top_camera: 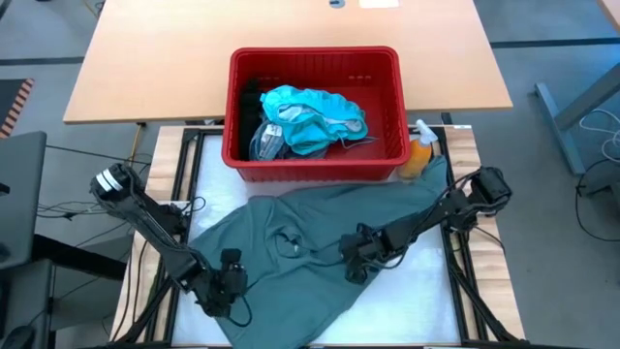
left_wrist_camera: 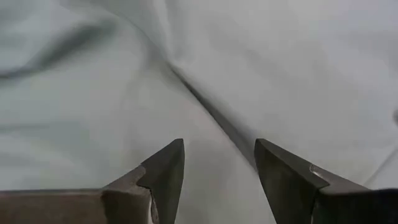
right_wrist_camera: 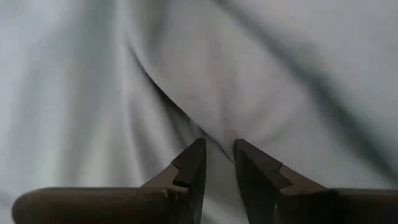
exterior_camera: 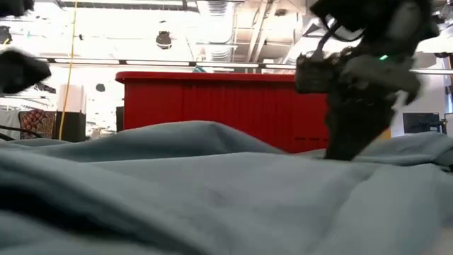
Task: Fold Laundry from Bin
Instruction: Fold the light blue pants
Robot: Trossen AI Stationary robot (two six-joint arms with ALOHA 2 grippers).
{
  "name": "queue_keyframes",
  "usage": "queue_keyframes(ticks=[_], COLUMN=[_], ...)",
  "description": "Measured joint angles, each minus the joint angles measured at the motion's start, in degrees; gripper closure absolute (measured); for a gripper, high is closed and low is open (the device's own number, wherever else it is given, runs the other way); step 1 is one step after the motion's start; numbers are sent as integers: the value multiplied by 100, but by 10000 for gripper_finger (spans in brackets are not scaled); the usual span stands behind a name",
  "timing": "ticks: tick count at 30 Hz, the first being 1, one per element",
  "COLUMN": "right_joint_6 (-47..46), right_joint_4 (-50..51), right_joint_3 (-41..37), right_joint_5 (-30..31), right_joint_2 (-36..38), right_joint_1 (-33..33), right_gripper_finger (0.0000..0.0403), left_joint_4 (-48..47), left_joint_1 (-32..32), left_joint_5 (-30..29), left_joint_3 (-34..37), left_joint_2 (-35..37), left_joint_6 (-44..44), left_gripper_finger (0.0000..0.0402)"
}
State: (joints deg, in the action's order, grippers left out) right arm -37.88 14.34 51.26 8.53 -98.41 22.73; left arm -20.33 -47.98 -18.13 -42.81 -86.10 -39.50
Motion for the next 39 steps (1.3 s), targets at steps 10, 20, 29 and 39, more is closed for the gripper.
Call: queue_keyframes(ticks=[10,20,29,39], right_joint_6=[692,1588,1370,1543], right_joint_4=[947,78,123,1389], right_joint_3=[676,512,528,782], right_joint_5=[1767,1549,3499,4113], right_joint_2=[647,-286,-1131,-358], right_joint_1=[92,-1101,-1663,-1715], right_gripper_finger=[290,290,290,290], left_joint_4=[594,367,-12,-565], left_joint_1=[8,-43,-441,-494], left_joint_5=[928,969,877,943], left_joint_3=[6,46,33,15], left_joint_2=[-805,-402,-388,-373], left_joint_6=[-405,-813,-1458,-1677], left_gripper_finger=[214,214,214,214])
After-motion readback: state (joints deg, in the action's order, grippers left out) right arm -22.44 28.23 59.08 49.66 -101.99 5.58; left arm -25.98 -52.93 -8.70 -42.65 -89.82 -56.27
